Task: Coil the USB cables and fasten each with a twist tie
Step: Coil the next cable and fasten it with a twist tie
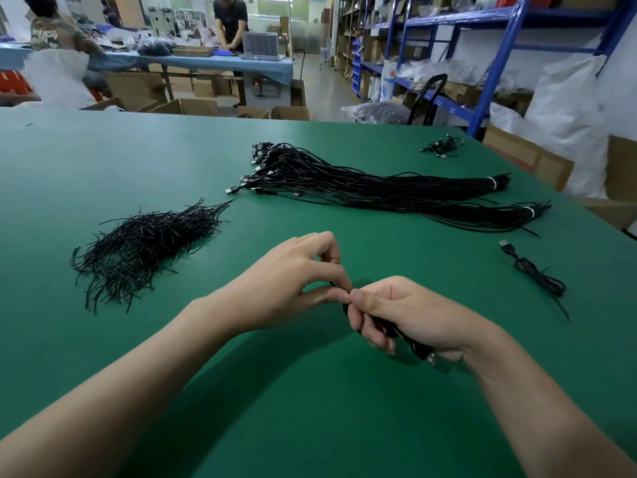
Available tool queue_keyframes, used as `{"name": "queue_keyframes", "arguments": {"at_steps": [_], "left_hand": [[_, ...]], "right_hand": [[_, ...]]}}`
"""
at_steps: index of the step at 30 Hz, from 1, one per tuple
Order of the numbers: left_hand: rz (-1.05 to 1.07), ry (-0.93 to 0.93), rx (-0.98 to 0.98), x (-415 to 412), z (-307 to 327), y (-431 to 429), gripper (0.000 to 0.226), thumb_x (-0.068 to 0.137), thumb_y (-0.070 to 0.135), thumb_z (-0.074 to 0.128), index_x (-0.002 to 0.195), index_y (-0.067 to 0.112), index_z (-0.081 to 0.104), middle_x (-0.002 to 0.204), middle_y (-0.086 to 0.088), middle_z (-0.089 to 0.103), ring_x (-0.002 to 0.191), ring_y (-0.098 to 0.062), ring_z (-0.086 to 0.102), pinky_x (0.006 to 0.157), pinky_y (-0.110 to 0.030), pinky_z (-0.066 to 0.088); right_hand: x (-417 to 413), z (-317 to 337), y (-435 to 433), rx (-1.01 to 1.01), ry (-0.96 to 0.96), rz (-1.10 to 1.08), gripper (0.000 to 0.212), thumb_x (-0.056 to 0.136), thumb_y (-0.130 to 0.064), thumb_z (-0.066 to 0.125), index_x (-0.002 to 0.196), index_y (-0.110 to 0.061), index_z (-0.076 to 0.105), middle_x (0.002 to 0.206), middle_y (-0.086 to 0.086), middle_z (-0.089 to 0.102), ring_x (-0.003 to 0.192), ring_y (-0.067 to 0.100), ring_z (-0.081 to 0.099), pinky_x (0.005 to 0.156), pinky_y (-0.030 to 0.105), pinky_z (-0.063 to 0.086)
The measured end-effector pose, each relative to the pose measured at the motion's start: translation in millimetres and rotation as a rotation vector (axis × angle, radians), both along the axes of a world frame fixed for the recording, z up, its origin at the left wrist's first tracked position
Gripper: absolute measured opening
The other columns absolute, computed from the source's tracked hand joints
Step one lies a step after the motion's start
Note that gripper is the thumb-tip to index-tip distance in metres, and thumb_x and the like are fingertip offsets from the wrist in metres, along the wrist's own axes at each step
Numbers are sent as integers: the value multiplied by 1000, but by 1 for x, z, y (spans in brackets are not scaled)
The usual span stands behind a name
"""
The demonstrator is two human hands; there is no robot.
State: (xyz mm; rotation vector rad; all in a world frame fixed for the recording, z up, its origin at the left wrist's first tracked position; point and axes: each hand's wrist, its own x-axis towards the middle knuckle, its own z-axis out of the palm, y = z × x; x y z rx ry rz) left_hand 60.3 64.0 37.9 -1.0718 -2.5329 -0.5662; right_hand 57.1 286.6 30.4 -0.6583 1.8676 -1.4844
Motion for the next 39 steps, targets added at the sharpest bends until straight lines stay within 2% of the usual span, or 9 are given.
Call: {"name": "queue_keyframes", "arguments": {"at_steps": [5, 10, 18, 22, 26, 29, 31, 34, 39], "left_hand": [[27, -174, 157, 2, -13, 0, 27, 95, 41, 61, 96, 19, 76, 94, 6, 46, 85, -11, 51, 79, -26, 46], [-38, -329, 174, 2, -15, -2, 18, 92, 30, 72, 91, 12, 74, 88, 9, 57, 81, -9, 59, 80, -32, 51], [66, -319, 358, 3, -25, -3, 18, 90, 30, 70, 89, 14, 79, 80, 12, 61, 74, -1, 57, 70, -8, 36], [144, -295, 386, 5, -30, -4, 18, 90, 31, 71, 85, 15, 78, 77, 14, 59, 71, 4, 55, 66, -6, 34], [245, -292, 427, 7, -33, -10, 15, 91, 33, 70, 83, 22, 76, 79, 12, 62, 73, 4, 57, 67, -7, 36], [376, -244, 513, 6, -33, -13, 15, 91, 32, 71, 85, 20, 78, 80, 12, 64, 64, 10, 54, 63, -7, 35], [479, -179, 547, 5, -33, -13, 16, 92, 33, 71, 87, 19, 78, 81, 11, 65, 67, 8, 56, 62, -8, 36], [571, -32, 567, 6, -35, -10, 18, 93, 36, 71, 89, 20, 79, 82, 10, 65, 77, -8, 63, 70, -31, 49], [528, 395, 349, 13, -35, 2, 18, 93, 36, 70, 87, 20, 76, 77, 6, 61, 70, -18, 59, 65, -37, 46]], "right_hand": [[-2, -6, -4, -1, 124, -84, 39, 94, -45, 54, 78, -12, 65, 55, 5, 57, 49, 16, 48, 49, 22, 43], [1, -12, -6, -68, -31, -51, 37, 97, -41, 53, 76, -10, 57, 54, 2, 43, 44, 15, 40, 46, 21, 37], [1, -10, -14, -27, 113, -202, 33, 95, -37, 63, 83, -7, 65, 62, 8, 66, 49, 19, 61, 51, 23, 47], [-3, -12, -10, -41, 163, -384, 15, 90, -21, 75, 93, -8, 69, 73, 11, 74, 62, 22, 70, 59, 27, 54], [-9, -16, -7, 79, 525, -652, 13, 81, -28, 83, 86, -25, 72, 85, -5, 74, 81, 11, 72, 75, 25, 56], [-7, -16, -7, 22, 827, -901, 17, 91, -35, 72, 77, -28, 65, 78, -11, 63, 70, 6, 60, 66, 23, 47], [-4, -19, -11, -58, 713, -903, 36, 99, -43, 59, 69, -22, 63, 60, -10, 55, 52, 9, 46, 51, 25, 37], [9, -22, -31, -105, 242, -673, 55, 95, -59, 43, 80, -14, 72, 60, 3, 63, 51, 18, 52, 41, 28, 41], [15, -27, -53, -343, -272, -477, 75, 88, -67, 41, 128, -5, 56, 109, 16, 74, 97, 27, 73, 74, 39, 61]]}}
